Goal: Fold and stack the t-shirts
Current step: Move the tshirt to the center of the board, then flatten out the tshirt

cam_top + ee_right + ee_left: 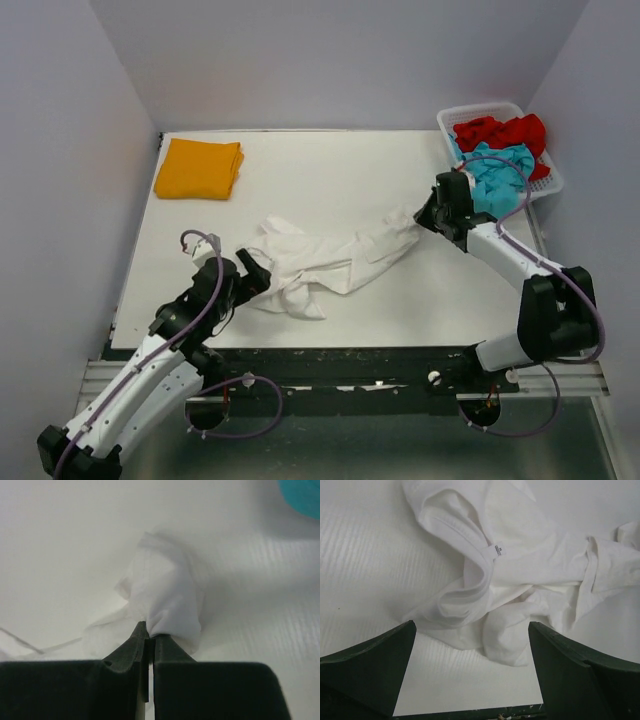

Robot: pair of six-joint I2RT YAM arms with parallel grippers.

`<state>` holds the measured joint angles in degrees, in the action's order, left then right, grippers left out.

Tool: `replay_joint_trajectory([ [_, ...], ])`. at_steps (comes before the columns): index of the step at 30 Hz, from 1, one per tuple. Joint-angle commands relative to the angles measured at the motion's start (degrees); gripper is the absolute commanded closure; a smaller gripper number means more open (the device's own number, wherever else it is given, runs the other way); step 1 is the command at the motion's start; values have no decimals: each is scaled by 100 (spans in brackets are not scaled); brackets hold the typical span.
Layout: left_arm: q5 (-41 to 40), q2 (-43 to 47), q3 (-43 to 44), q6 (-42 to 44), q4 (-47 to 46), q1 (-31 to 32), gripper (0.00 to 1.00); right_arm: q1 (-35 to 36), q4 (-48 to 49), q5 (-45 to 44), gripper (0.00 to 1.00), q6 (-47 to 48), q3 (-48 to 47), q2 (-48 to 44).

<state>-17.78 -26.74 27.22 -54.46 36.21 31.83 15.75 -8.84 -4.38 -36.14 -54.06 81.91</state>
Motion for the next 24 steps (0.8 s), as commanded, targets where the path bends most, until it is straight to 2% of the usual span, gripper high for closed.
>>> replay_joint_trajectory([
  [1,1146,-1017,242,553,-981,-54,1,-166,-123,-1285,90,-21,77,394],
  [2,1367,-1160,287,673,-1038,-46,1,-169,-270,-1508,86,31,-42,498],
  [3,1718,-1304,309,814,-1132,-46,1,-173,-466,-1701,75,36,-141,571],
  [4,2140,-1376,293,978,-1217,-37,1,-173,-653,-1893,59,8,-260,597],
  [5,2571,-1423,237,1059,-1307,-21,1,-167,-832,-2053,36,6,-336,575],
  [6,2885,-1423,167,1095,-1390,21,1,-170,-951,-2209,25,6,-371,499],
  [8,3217,-1265,-100,961,-1494,300,2,-167,-1156,-2463,12,18,-358,251],
  [10,3073,-1039,-372,709,-1429,640,1,-169,-1356,-2611,1,69,-273,-87],
  [12,2778,-830,-692,371,-1404,810,1,-173,-1399,-2478,0,284,-111,-467],
  [14,2604,-773,-931,91,-1619,828,2,-170,-1248,-1948,0,527,171,-810],
  [18,2249,-1189,-1103,-276,-2166,827,5,-160,-520,-242,0,966,831,-1427],
  [21,2182,-1659,-1174,-478,-2861,831,15,-43,53,884,0,1204,1206,-1638],
  [22,2131,-1805,-1161,-522,-3048,827,20,144,92,944,0,1341,1227,-1621],
  [24,1938,-2128,-1096,-625,-3302,831,29,753,-91,327,0,1628,1080,-1447],
])
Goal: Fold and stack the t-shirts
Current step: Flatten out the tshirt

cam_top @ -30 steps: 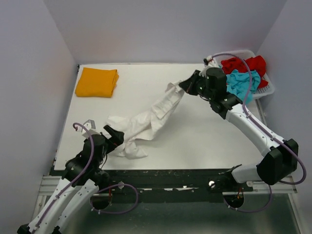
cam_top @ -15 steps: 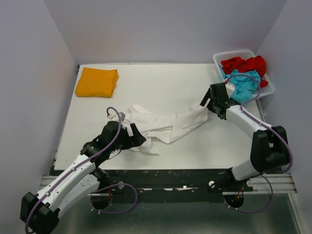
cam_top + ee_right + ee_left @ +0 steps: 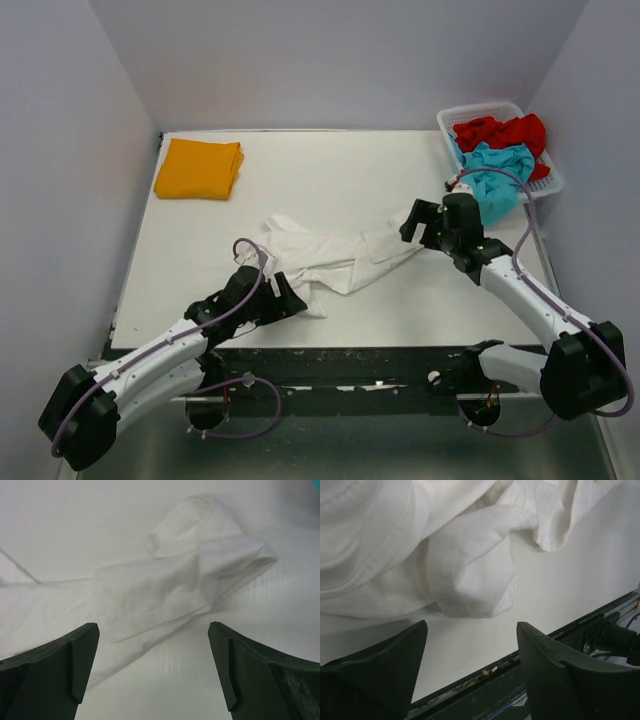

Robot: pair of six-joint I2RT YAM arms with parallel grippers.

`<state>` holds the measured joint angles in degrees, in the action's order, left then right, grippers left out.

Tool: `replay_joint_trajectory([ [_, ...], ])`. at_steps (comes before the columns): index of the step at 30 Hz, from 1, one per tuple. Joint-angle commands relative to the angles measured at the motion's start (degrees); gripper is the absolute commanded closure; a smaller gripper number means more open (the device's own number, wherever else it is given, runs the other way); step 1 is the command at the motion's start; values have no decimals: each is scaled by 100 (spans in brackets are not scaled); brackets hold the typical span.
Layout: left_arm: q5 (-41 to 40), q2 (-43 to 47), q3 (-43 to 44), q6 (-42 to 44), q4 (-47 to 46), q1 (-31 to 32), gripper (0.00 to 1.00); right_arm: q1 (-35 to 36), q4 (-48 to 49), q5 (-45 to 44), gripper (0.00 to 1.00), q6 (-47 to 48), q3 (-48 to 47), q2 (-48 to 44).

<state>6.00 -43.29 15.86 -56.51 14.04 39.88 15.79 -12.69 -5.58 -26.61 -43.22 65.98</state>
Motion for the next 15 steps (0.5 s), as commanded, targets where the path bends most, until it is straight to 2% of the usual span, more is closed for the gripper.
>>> replay_joint_trajectory([
  [1,-549,-646,83,-487,-1135,22,35,1078,170,109,0,736,-116,309],
  [7,-1106,-1637,471,-478,-1263,19,61,1844,48,-786,1,516,-475,1337],
  [9,-1131,-1977,708,-372,-1100,8,76,2052,33,-1036,2,526,-614,1692],
  [11,-1142,-2238,881,-334,-963,11,100,2205,24,-1325,5,556,-762,2000],
  [15,-1281,-2349,975,-325,-622,10,100,2341,-259,-1782,15,532,-1151,2584],
])
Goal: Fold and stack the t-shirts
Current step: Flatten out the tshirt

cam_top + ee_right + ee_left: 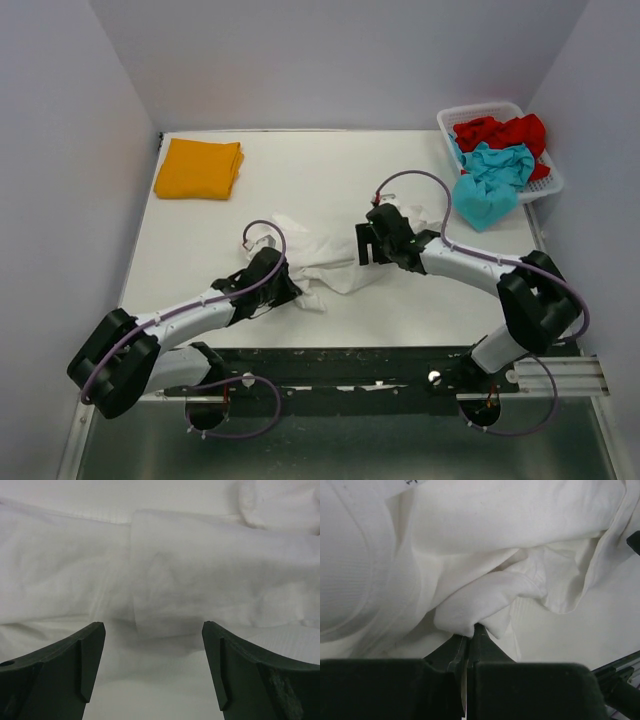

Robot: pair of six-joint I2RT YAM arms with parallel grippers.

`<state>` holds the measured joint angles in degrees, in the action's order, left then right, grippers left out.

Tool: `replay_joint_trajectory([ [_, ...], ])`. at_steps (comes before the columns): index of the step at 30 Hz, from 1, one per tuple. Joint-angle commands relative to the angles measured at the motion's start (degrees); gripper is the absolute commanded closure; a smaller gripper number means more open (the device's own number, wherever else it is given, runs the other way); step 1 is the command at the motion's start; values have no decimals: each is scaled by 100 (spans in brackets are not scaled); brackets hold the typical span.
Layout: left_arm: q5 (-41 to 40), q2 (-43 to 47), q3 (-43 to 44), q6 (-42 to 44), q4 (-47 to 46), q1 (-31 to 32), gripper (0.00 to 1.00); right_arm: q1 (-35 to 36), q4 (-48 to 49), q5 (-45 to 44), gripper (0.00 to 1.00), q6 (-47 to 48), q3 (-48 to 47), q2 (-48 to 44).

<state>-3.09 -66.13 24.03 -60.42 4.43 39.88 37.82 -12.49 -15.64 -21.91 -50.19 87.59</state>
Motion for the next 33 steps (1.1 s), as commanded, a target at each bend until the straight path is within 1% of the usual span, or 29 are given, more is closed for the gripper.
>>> replay_joint_trajectory([
  [1,-445,-19,170,81,454,10,100,164,-390,-860,17,59,-523,569],
  [4,-702,208,197,101,904,10,100,238,-655,-1237,21,-26,-641,841],
  [5,-781,290,213,104,1059,10,100,249,-703,-1323,25,-53,-641,898],
  [6,-875,393,231,110,1175,10,100,251,-767,-1406,27,-102,-643,930],
  [9,-1170,628,285,145,1509,9,100,245,-816,-1612,29,-169,-607,967],
  [13,-1458,816,323,152,1834,-53,100,252,-879,-1975,35,-240,-603,1040],
  [15,-1526,879,327,150,1930,-138,100,249,-1036,-2160,42,-390,-673,1065],
  [17,-1559,930,340,162,2041,-228,100,251,-1114,-2334,45,-489,-689,1000],
  [21,-1648,1037,391,167,2229,-361,100,250,-1115,-2567,56,-619,-611,811],
  [24,-1687,1101,392,189,2307,-384,100,243,-1130,-2754,60,-761,-562,742],
  [25,-1717,1110,387,189,2345,-395,100,242,-1143,-2822,63,-803,-555,741],
  [30,-1782,1172,344,147,2508,-444,100,234,-1353,-3172,65,-995,-707,862],
  [31,-1811,1180,331,138,2539,-450,100,234,-1393,-3226,68,-1026,-740,865],
  [33,-1845,1205,308,127,2598,-487,100,225,-1392,-3250,81,-1045,-747,810],
])
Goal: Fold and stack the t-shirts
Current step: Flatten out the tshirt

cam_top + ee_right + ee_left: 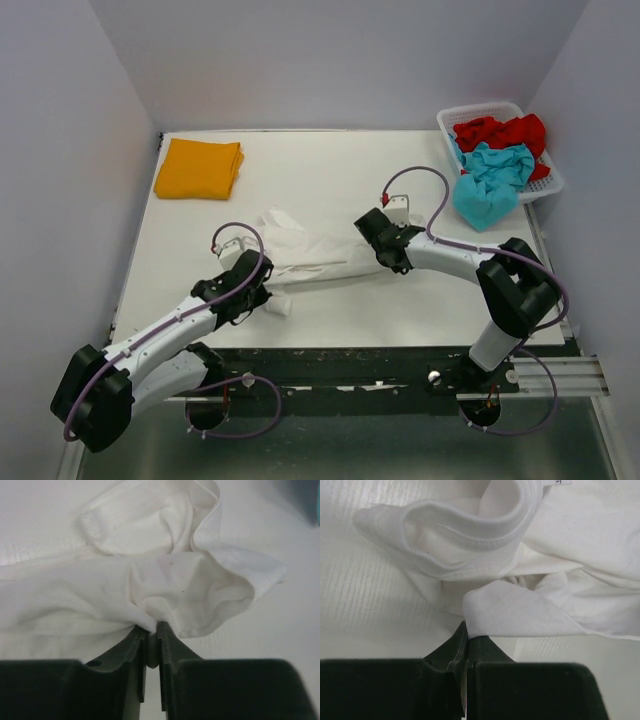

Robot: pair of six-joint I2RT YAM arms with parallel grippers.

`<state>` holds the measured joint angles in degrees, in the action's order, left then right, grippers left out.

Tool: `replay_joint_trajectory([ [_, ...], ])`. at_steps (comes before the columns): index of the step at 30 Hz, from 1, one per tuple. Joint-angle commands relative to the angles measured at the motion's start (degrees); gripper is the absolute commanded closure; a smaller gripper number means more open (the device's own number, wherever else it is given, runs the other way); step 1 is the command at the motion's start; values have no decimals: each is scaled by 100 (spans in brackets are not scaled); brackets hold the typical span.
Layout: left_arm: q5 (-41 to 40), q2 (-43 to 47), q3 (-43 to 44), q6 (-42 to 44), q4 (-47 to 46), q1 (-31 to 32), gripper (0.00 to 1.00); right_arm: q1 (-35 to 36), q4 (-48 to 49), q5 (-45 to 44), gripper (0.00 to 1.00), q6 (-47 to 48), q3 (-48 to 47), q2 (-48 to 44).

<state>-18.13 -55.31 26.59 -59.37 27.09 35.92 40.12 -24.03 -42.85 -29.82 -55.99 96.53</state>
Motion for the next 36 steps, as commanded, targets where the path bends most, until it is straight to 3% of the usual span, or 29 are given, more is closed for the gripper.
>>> replay_joint_trajectory([
  [1,-357,132,40,22,356,-109,100,-12,-207,-533,89,-267,-151,-127],
  [3,-388,166,77,31,420,-134,100,-24,-125,-483,99,-253,-89,-289],
  [8,-783,647,685,218,840,-138,100,-60,-25,-525,99,-180,-126,-964],
  [12,-1393,1166,1730,591,1316,-164,100,-109,-23,-488,99,97,-364,-1669],
  [19,-1734,1786,3531,1627,1386,-191,100,-136,215,-290,99,625,-974,-3048],
  [26,-713,2669,4548,3123,580,-193,100,-136,575,625,99,1218,-1598,-4276],
  [30,291,2471,5244,3613,504,-191,100,-137,636,1026,99,1438,-2175,-4460],
  [32,476,2106,5667,3849,561,-190,100,-136,662,816,99,1588,-2487,-4285],
  [36,31,1254,6190,4686,227,-197,100,-136,800,-104,99,2057,-3065,-3536],
])
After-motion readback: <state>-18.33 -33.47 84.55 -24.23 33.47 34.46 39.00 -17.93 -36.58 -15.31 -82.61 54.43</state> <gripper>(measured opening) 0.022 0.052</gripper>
